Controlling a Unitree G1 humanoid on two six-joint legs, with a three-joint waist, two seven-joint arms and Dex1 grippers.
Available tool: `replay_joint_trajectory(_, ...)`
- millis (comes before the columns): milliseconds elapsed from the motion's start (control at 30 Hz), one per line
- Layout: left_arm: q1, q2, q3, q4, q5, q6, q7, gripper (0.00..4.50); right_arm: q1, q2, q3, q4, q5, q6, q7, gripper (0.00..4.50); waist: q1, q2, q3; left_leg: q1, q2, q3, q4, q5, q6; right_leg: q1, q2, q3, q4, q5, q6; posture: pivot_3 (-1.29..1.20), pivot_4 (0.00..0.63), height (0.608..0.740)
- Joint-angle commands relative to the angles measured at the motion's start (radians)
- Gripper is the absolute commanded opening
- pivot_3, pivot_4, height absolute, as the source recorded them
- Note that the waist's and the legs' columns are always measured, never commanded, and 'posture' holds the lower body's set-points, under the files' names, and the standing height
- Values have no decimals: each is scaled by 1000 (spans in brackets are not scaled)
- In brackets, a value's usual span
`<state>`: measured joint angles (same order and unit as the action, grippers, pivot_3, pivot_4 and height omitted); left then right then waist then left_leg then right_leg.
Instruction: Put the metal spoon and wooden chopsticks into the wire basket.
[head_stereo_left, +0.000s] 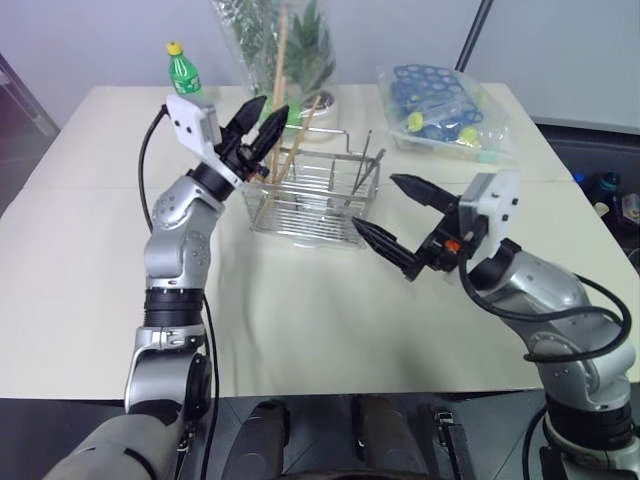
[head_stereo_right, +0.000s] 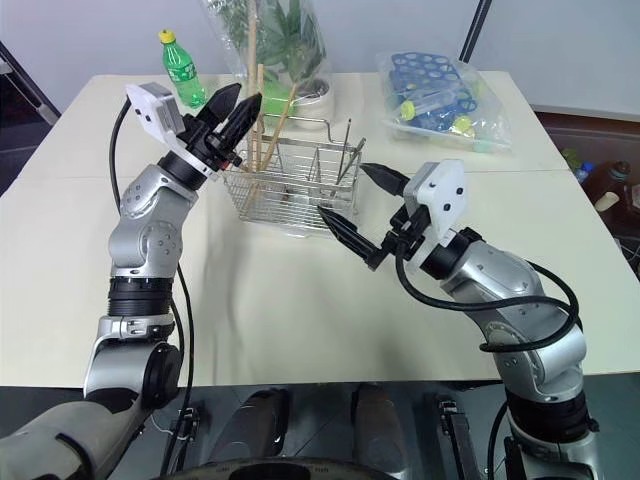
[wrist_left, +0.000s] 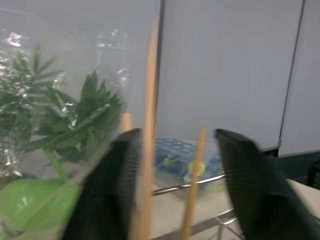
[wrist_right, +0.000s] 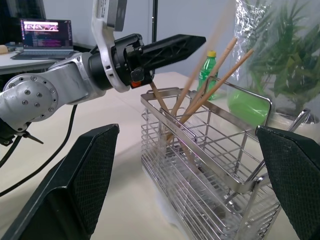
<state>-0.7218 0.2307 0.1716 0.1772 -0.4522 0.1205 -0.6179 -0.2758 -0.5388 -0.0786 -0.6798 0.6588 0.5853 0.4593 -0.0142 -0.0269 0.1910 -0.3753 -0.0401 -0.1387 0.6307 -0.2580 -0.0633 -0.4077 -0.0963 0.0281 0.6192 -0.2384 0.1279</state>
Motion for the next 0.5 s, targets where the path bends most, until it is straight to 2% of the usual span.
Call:
replay_joint_trajectory(33,-6,12,4,-44,-7,-6,3,4483,-15,1,-2,-13,0,-10,5,4500,1,0,0,0,0,0,0,0,0,0,0,0,0,0,0,0,150,740)
replay_joint_trajectory(167,-26,14,22,-73,-42,26,19,4483,-16,0,-3,-11,-1,-9,9,4500,2,0,0,0,0,0,0,0,0,0,0,0,0,0,0,0,150,740)
replay_joint_trajectory(367,-85,48,65,-189,-165,167,60,4483,-14,-12,-8,-8,-2,-10,31,4500,-1,0,0,0,0,0,0,0,0,0,0,0,0,0,0,0,150,740)
replay_joint_trajectory(500,-125,153,80,-247,-188,272,75,4483,-22,-47,-29,2,10,-10,78,4500,-2,0,0,0,0,0,0,0,0,0,0,0,0,0,0,0,150,740)
